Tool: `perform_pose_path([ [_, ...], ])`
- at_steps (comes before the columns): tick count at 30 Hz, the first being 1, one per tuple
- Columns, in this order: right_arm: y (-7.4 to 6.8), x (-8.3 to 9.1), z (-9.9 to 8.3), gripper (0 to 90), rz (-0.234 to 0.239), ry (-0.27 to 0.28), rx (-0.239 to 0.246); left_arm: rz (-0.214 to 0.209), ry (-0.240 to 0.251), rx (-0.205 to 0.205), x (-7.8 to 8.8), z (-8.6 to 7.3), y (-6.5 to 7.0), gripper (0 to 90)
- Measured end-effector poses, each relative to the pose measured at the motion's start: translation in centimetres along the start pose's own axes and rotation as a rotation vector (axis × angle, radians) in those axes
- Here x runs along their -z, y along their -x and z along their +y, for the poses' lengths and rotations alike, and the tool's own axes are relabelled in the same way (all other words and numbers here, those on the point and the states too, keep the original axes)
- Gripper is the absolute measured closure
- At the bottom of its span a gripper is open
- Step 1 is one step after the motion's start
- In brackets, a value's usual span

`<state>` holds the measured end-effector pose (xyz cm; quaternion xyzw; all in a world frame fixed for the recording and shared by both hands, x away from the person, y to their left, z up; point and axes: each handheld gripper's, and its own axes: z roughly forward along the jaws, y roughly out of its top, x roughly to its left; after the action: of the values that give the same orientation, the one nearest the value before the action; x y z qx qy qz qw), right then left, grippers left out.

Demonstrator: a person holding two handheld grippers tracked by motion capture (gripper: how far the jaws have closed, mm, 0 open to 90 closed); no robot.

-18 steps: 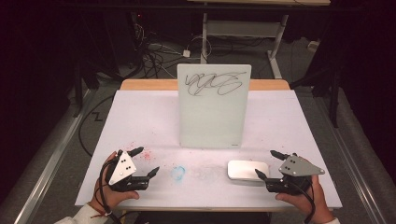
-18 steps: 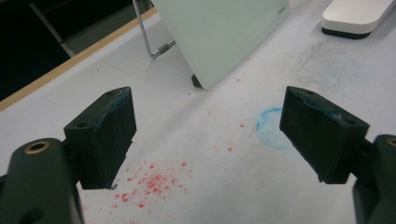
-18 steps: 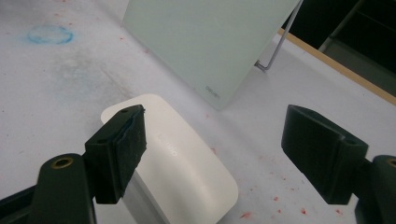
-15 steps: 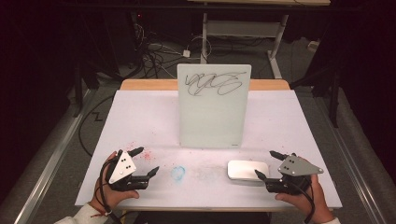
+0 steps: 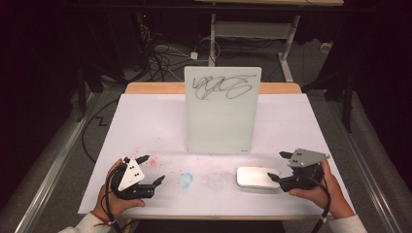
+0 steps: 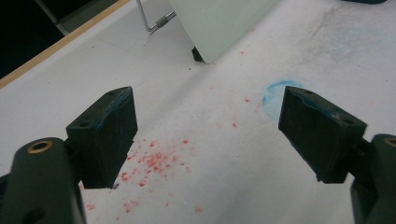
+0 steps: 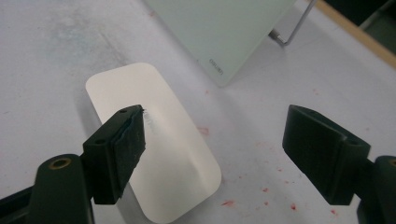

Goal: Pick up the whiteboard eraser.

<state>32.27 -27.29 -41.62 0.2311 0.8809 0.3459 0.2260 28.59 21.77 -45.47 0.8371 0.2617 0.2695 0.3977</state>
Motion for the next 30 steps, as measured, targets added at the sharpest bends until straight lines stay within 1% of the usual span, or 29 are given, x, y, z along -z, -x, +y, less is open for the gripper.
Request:
perform_pose_path([
  [2, 0.6, -0.2, 0.5, 21.4, 0.053, -0.022, -0.005, -0.002, -0.01, -0.005, -0.2, 0.0, 0.1, 18.9],
  [3, 0.6, -0.2, 0.5, 21.4, 0.053, -0.022, -0.005, -0.007, -0.01, -0.003, -0.3, 0.0, 0.1, 18.9],
  [4, 0.8, -0.6, 1.1, 21.2, 0.089, -0.07, 0.043, -0.01, -0.016, -0.004, -0.4, 0.0, 0.1, 18.9],
  [5, 0.8, -0.9, 1.4, 21.8, 0.113, -0.089, 0.062, -0.01, -0.024, -0.008, -0.5, 0.0, 0.1, 18.9],
  [6, 0.8, -0.9, 1.4, 21.8, 0.113, -0.089, 0.062, -0.015, -0.029, -0.011, -0.5, -0.1, 0.2, 18.9],
  [7, 0.8, -1.7, 1.8, 22.2, 0.143, -0.145, 0.081, -0.015, -0.033, -0.015, -0.5, -0.1, 0.3, 18.9],
  [8, 0.8, -2.2, 1.9, 22.9, 0.171, -0.164, 0.1, -0.016, -0.038, -0.022, -0.5, -0.1, 0.3, 18.9],
  [9, 0.7, -2.7, 1.9, 23.4, 0.194, -0.186, 0.109, -0.017, -0.041, -0.026, -0.5, -0.1, 0.4, 18.9],
  [10, 0.7, -2.7, 1.9, 23.4, 0.194, -0.186, 0.109, -0.017, -0.041, -0.027, -0.5, -0.1, 0.5, 18.9],
  [11, 0.6, -3.7, 2.0, 22.8, 0.234, -0.229, 0.135, -0.017, -0.041, -0.027, -0.5, -0.1, 0.5, 18.9],
  [12, 0.4, -4.1, 2.1, 22.8, 0.255, -0.252, 0.147, -0.018, -0.042, -0.026, -0.5, -0.1, 0.4, 18.9],
  [13, 0.4, -4.1, 2.1, 22.8, 0.255, -0.252, 0.147, -0.021, -0.043, -0.024, -0.5, -0.1, 0.4, 18.9],
  [14, 0.1, -4.8, 2.1, 22.9, 0.287, -0.286, 0.165, -0.022, -0.047, -0.024, -0.6, -0.2, 0.4, 18.8],
  [15, 0.1, -4.8, 2.1, 22.9, 0.287, -0.286, 0.165, -0.023, -0.048, -0.025, -0.6, -0.2, 0.4, 18.8],
  [16, -0.3, -5.4, 2.2, 23.4, 0.295, -0.323, 0.196, -0.029, -0.045, -0.02, -0.6, -0.2, 0.3, 18.9],
  [17, -0.3, -5.4, 2.2, 23.4, 0.295, -0.323, 0.196, -0.031, -0.046, -0.02, -0.6, -0.2, 0.3, 18.9],
  [18, -0.4, -5.7, 2.2, 23.9, 0.292, -0.337, 0.208, -0.029, -0.05, -0.025, -0.6, -0.2, 0.4, 18.9],
  [19, -0.6, -6.3, 2.2, 23.1, 0.29, -0.363, 0.223, -0.034, -0.052, -0.025, -0.6, -0.2, 0.4, 18.8],
  [20, -0.6, -6.3, 2.2, 23.1, 0.29, -0.363, 0.223, -0.034, -0.052, -0.025, -0.6, -0.2, 0.4, 18.9],
  [21, -0.6, -6.9, 2.1, 24.3, 0.306, -0.368, 0.236, -0.035, -0.054, -0.028, -0.6, -0.2, 0.4, 18.8],
  [22, -0.7, -7.0, 2.0, 24.4, 0.311, -0.366, 0.234, -0.037, -0.056, -0.028, -0.7, -0.2, 0.4, 18.8],
  [25, -0.7, -7.1, 2.0, 24.9, 0.311, -0.365, 0.245, -0.034, -0.057, -0.031, -0.7, -0.2, 0.5, 18.9],
  [27, -0.7, -7.1, 1.9, 25.4, 0.317, -0.346, 0.25, -0.029, -0.056, -0.03, -0.7, -0.2, 0.4, 18.8],
  [28, -0.7, -7.1, 1.9, 25.4, 0.317, -0.346, 0.25, -0.025, -0.053, -0.031, -0.7, -0.2, 0.4, 18.8],
  [29, -0.7, -6.9, 1.8, 25.8, 0.318, -0.343, 0.237, -0.024, -0.051, -0.027, -0.7, -0.2, 0.4, 18.8],
  [30, -0.5, -6.9, 1.8, 25.8, 0.328, -0.33, 0.247, -0.024, -0.051, -0.027, -0.7, -0.2, 0.4, 18.8],
])
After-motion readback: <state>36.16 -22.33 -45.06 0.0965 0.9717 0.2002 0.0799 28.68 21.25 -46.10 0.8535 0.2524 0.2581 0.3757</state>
